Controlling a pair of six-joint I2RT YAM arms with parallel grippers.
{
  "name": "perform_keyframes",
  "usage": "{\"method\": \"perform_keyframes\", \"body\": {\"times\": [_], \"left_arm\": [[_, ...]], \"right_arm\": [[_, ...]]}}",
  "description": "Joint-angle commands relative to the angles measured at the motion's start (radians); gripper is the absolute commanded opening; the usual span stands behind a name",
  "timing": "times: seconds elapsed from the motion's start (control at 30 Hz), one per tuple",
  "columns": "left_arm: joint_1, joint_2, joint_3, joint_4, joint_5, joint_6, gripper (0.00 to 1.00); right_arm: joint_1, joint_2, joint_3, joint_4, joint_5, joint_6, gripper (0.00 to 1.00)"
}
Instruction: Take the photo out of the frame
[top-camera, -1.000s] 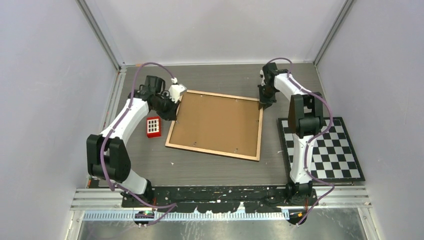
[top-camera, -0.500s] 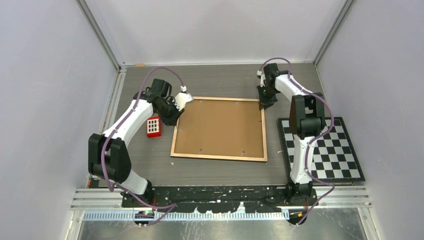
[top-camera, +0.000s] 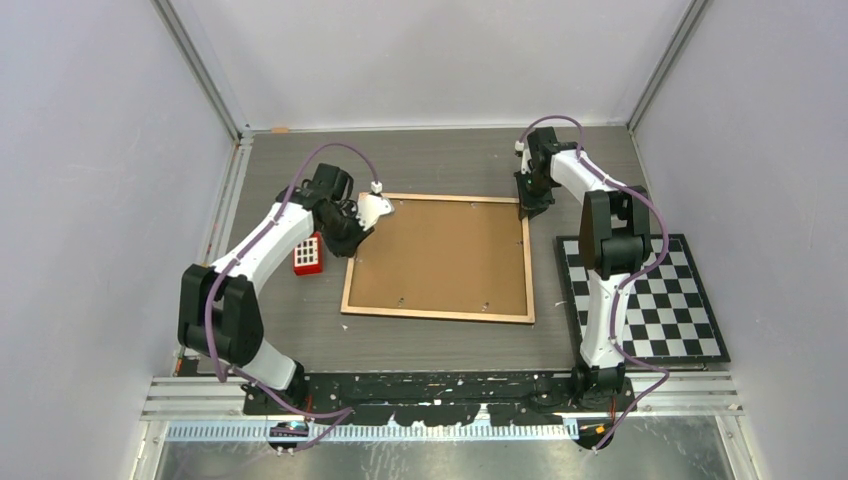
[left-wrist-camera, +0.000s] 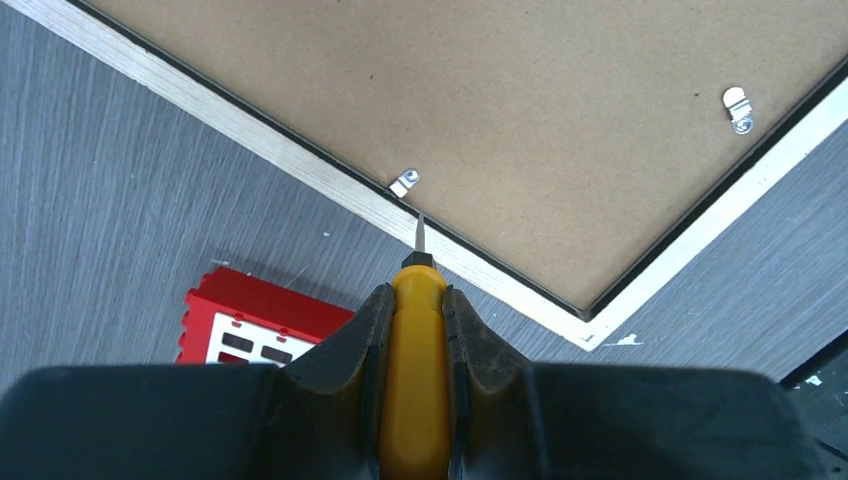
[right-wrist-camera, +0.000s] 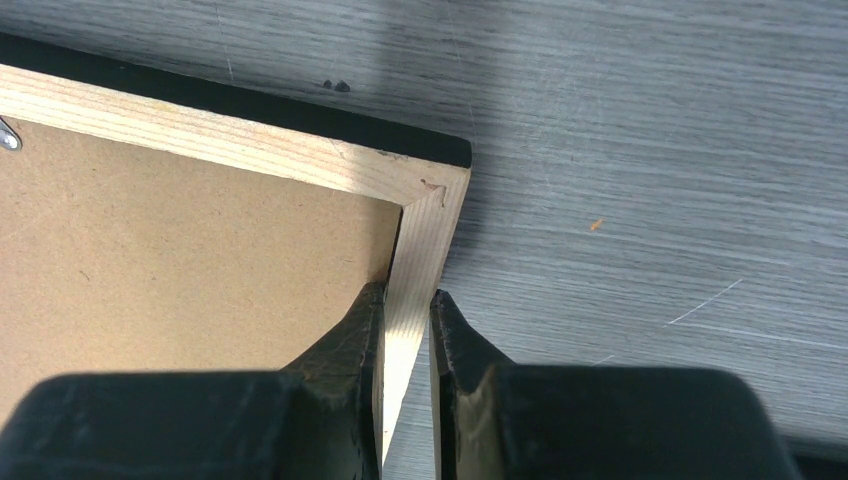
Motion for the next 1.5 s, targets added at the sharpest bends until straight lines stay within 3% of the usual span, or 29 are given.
{"method": "perform_keyframes", "body": {"times": [0.0,1.07,1.47], "left_arm": [[-0.01,0.019,-0.005,0.055,-0.025,0.008,0.0],[-0.045,0.07,0.005,0.168,-0.041,-0.002,0.0],[-0.045,0.068,0.005,0.119,-0.009,-0.018,0.0]], "right_arm": [[0.025,0.0,-0.038,-0.078,-0.029,-0.043,0.01],[0.025,0.026,-0.006,-0.101,-0.047,-0.09,0.01],[0.026,0.031,-0.005,-0.102,-0.05,-0.09,0.01]]}}
